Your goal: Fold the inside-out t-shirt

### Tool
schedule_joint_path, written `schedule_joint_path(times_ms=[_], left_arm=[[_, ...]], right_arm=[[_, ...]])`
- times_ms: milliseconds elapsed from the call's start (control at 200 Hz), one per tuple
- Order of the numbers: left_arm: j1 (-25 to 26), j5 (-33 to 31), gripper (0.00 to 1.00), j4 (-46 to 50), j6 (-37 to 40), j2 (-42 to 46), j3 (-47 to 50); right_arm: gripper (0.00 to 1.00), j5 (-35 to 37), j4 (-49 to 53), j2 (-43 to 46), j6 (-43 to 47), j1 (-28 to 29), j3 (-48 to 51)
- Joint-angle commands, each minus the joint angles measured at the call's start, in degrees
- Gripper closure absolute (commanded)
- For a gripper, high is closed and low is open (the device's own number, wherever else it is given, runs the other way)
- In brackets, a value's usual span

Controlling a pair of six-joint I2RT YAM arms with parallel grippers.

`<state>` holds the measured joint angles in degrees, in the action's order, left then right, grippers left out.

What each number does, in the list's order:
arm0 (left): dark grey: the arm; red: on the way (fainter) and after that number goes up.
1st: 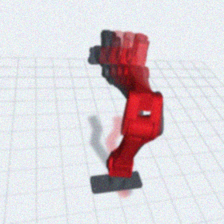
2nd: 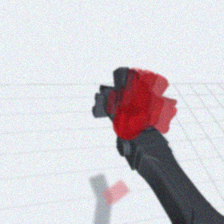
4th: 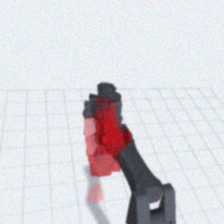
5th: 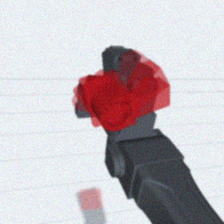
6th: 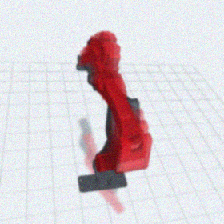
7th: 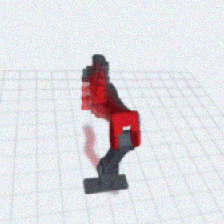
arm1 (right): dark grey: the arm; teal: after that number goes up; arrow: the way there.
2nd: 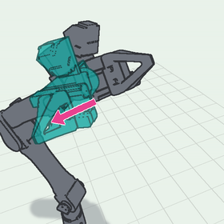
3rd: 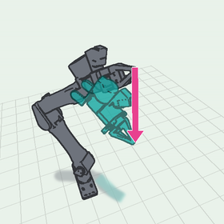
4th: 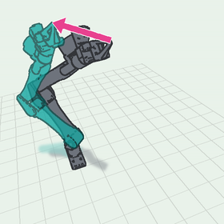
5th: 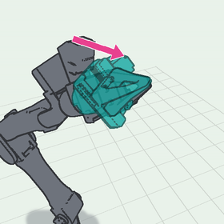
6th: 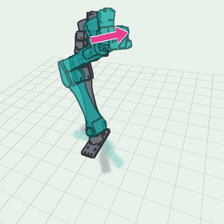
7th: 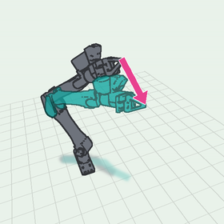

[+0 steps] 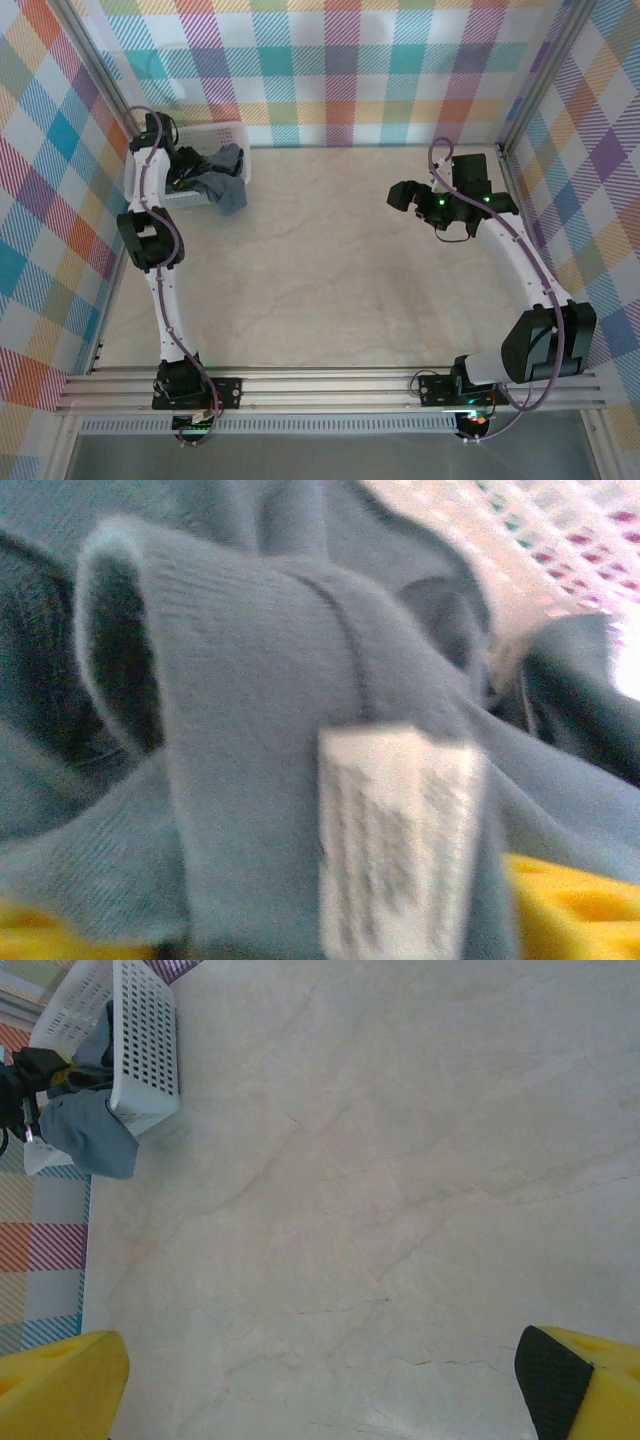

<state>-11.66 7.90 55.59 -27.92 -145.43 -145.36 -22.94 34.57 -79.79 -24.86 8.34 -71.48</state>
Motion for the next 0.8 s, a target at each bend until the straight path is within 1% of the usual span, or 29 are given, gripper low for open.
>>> schedule_joint_path(times_ms=[0, 75, 145, 210, 250, 350, 430, 495, 585, 660, 795], left_arm=[[0.06, 6.98, 1.00, -2.04, 1.75, 4.68, -2.14], [0.06, 9.20, 1.00, -3.38, 1.43, 8.86, -2.88], [0.44, 12.69, 1.00, -4.92, -0.60, 14.11, -3.56], [1.89, 15.45, 1.00, -6.89, -3.11, 19.58, -4.11], [3.38, 15.94, 1.00, -8.10, -4.19, 23.65, -4.26], [9.72, 15.59, 1.00, -11.57, -4.83, 33.87, -4.27], [16.44, 11.94, 1.00, -12.00, -2.41, 39.88, -3.99], [22.15, 8.35, 1.00, -11.46, 0.03, 43.07, -2.14], [26.84, 8.26, 1.00, -12.49, 0.54, 47.10, 4.76], [29.77, 5.73, 1.00, -14.38, 1.88, 50.50, 13.72], [30.95, 1.65, 1.00, -15.69, 4.60, 54.76, 29.82]], right_arm=[[0.00, 0.22, 0.80, 0.95, -0.13, -0.09, -2.14], [0.00, 0.01, 0.08, 1.12, -1.01, -0.11, -2.18], [0.00, -0.17, -0.67, 1.28, -2.03, -0.13, -2.27], [0.00, -0.36, -1.27, 1.55, -3.11, -0.09, -2.24], [0.00, -0.43, -1.67, 1.82, -3.74, -0.08, -2.19], [0.00, 0.07, -2.44, 2.79, -4.90, -0.12, -2.06], [0.00, 0.68, -2.81, 3.85, -5.48, -0.10, -1.74], [0.00, 1.27, -3.38, 4.78, -5.84, -0.09, -1.18], [0.00, 2.35, -3.74, 5.81, -6.25, -0.08, -0.34], [0.00, 3.06, -3.64, 6.33, -6.40, -0.12, 0.32], [0.00, 3.91, -2.78, 6.92, -5.91, -0.09, 1.41]])
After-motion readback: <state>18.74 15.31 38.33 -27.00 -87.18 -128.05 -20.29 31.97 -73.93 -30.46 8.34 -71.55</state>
